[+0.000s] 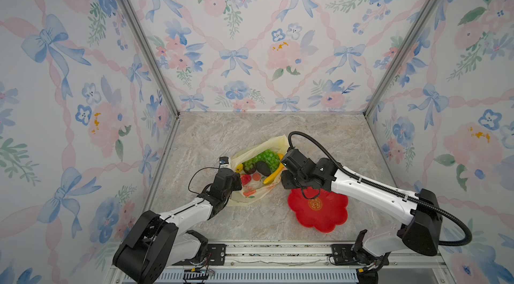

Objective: Take fruits out of the plastic bag
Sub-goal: Pick up the fruit from the plastic bag, then place the fruit on the plate.

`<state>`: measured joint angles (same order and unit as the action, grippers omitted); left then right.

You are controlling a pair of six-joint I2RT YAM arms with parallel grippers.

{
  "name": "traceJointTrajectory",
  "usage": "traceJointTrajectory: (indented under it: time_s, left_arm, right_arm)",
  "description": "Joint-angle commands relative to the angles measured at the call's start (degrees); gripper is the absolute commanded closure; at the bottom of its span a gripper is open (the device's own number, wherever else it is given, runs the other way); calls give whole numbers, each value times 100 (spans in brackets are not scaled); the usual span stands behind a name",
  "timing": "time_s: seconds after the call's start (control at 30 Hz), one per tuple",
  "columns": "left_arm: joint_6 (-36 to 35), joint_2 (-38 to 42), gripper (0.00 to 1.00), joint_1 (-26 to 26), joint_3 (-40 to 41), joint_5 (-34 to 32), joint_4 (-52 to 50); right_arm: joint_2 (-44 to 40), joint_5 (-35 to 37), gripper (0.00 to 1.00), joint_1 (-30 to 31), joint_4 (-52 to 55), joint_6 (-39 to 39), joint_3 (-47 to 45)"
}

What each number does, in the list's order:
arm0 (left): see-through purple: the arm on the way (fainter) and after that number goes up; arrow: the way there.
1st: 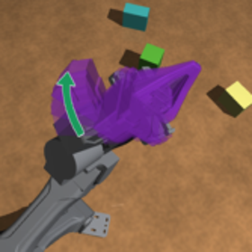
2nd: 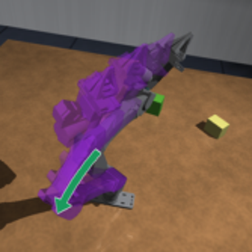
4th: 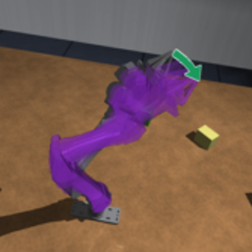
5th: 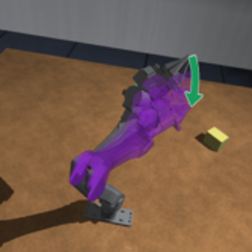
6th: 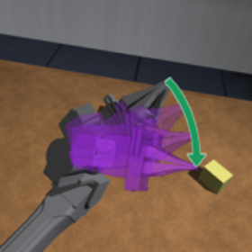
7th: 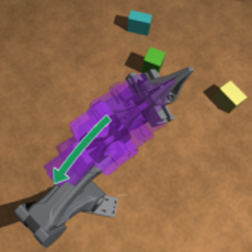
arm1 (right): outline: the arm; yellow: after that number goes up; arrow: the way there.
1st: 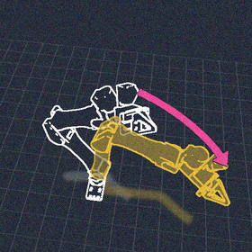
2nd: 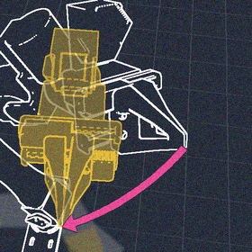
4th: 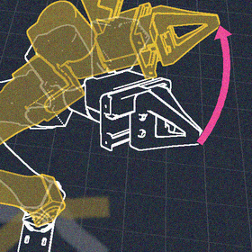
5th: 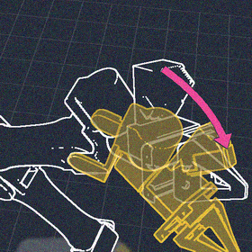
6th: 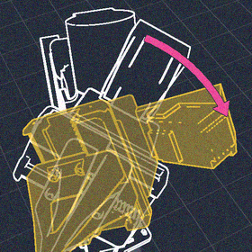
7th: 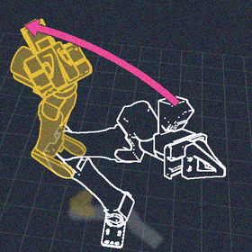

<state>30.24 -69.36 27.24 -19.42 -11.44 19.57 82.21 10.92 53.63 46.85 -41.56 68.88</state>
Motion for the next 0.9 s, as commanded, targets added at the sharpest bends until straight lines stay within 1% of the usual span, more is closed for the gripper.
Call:
traceJointTrajectory:
  time_s: [0.0,0.23,0.4,0.67,0.87]
  left_arm:
    - [71,-111,94,0,-110,67,-77]
    - [87,-168,94,0,-140,129,-82]
    - [120,-200,94,1,-144,159,-83]
    - [101,-177,94,0,-137,182,-83]
    - [97,-130,94,0,-121,165,-84]
  right_arm:
    - [-344,83,68,-36,1044,-186,-304]
    - [-836,-53,67,-54,2211,-240,-806]
    - [-877,-391,67,-52,2534,-205,-1029]
    - [-597,-598,67,-67,2689,-85,-1267]
    - [-232,-652,67,-95,2813,132,-1203]
